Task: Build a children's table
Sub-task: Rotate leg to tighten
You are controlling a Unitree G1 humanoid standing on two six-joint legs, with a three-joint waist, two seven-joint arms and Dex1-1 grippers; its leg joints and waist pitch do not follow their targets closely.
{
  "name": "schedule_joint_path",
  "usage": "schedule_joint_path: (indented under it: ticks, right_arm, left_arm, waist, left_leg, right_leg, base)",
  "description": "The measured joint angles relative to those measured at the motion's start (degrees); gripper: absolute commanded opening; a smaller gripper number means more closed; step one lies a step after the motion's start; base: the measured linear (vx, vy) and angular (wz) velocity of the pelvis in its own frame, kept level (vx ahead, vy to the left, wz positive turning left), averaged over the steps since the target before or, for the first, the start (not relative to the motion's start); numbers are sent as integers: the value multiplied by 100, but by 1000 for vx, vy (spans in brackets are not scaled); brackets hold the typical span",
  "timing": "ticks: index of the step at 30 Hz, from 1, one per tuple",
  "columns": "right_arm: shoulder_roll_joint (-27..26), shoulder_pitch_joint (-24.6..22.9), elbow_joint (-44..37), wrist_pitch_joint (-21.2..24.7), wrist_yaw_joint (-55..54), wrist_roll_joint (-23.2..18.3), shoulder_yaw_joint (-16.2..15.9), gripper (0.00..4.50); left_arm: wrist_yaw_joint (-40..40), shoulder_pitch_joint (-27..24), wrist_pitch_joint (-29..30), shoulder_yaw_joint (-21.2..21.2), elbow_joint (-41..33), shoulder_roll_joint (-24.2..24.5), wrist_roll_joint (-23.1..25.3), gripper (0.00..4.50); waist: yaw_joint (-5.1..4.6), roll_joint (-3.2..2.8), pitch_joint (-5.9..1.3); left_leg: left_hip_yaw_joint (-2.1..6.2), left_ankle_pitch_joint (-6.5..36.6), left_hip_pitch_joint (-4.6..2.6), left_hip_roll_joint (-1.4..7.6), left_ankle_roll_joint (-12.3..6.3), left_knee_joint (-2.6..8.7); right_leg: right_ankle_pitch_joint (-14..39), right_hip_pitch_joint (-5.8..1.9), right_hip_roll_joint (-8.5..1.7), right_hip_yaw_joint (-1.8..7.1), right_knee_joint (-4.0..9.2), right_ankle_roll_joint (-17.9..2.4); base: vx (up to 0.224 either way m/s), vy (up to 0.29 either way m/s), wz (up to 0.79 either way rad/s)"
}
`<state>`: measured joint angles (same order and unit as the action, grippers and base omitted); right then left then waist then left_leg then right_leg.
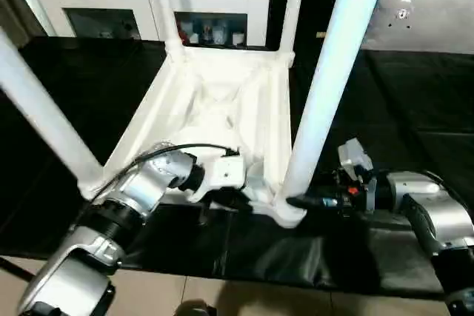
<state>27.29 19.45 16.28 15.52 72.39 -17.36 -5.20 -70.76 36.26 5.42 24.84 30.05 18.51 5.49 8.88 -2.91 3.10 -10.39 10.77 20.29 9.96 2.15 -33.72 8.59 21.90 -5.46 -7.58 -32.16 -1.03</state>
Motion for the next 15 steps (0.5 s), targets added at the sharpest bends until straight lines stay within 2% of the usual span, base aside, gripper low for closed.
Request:
schedule_joint_path:
  ticks: [2,3,5,6,7,8,9,10,11,12,13,15]
  right_arm:
    - [-226,23,-1,67,-541,181,70,191]
    - [-444,71,9,126,-995,318,130,191]
    - [-910,228,102,282,-2027,564,264,191]
    - [-1036,333,174,354,-2391,637,282,191]
    - [-1200,462,249,443,-2818,713,315,191]
    - [-1384,513,325,496,-3193,740,431,191]
    - [-1503,548,389,520,-3481,766,538,191]
    - [-1701,770,568,580,-3858,782,610,191]
    - [-1844,856,655,575,-4121,801,674,191]
    - [-1930,916,721,553,-4327,834,705,191]
    - [-1979,965,769,524,-4489,860,721,191]
    - [-2095,1040,858,422,-4787,913,779,246]
  left_arm:
    - [265,-38,316,-138,13,-97,12,0]
    - [513,-48,527,-259,27,-170,57,0]
    - [1096,-44,961,-470,96,-445,120,0]
    - [1331,-36,1117,-537,122,-559,129,0]
    - [1598,-2,1299,-607,139,-704,147,0]
    - [1874,50,1491,-653,174,-866,172,0]
    - [2138,91,1644,-673,178,-1006,213,0]
    - [2431,108,1792,-804,166,-1123,218,0]
    - [2621,131,1919,-872,163,-1219,224,0]
    - [2796,154,2017,-888,160,-1301,228,0]
    - [2930,184,2096,-909,150,-1371,247,0]
    - [3189,195,2196,-915,58,-1505,352,0]
  waist:
    - [-118,6,4]
    - [-224,12,8]
    - [-466,-22,23]
    - [-572,-75,40]
    - [-674,-141,88]
    - [-716,-106,107]
    - [-674,38,68]
    - [-636,182,71]
    - [-583,170,72]
    - [-528,167,67]
    - [-478,109,45]
    - [-456,83,16]
  left_leg:
    - [0,0,-29,-6,0,2]
    - [3,0,-33,-6,0,-3]
    - [51,1,-28,6,0,-15]
    - [90,3,-34,30,2,-15]
    - [128,8,5,77,9,0]
    - [122,8,2,63,9,-16]
    - [21,7,-13,9,10,-21]
    - [-1,-1,-46,-88,50,-38]
    - [88,47,-14,-125,105,-104]
    - [172,69,37,-143,103,-127]
    - [240,10,99,-145,114,-91]
    - [260,-56,151,-81,111,-62]
  right_leg:
    - [4,-18,0,3,11,5]
    - [4,-18,0,-5,13,6]
    - [4,-59,-8,-117,106,6]
    - [4,-116,-8,-215,203,6]
    - [103,-178,1,-275,137,51]
    - [404,-148,0,-137,-248,-15]
    - [544,-160,-15,107,-586,-67]
    - [652,-119,-76,298,-665,150]
    - [652,-45,-85,264,-665,141]
    - [653,-53,-82,226,-662,134]
    - [631,-39,-62,185,-665,104]
    - [546,-20,28,177,-569,58]
  base:
    - [0,0,0]
    - [-52,10,-9]
    - [-56,17,-11]
    - [-96,44,-17]
    - [-96,44,-17]
    - [-102,27,0]
    - [20,-54,4]
    - [20,-54,4]
    - [30,-86,-24]
    - [-24,-29,-19]
    - [20,-40,-33]
    - [69,-24,-20]
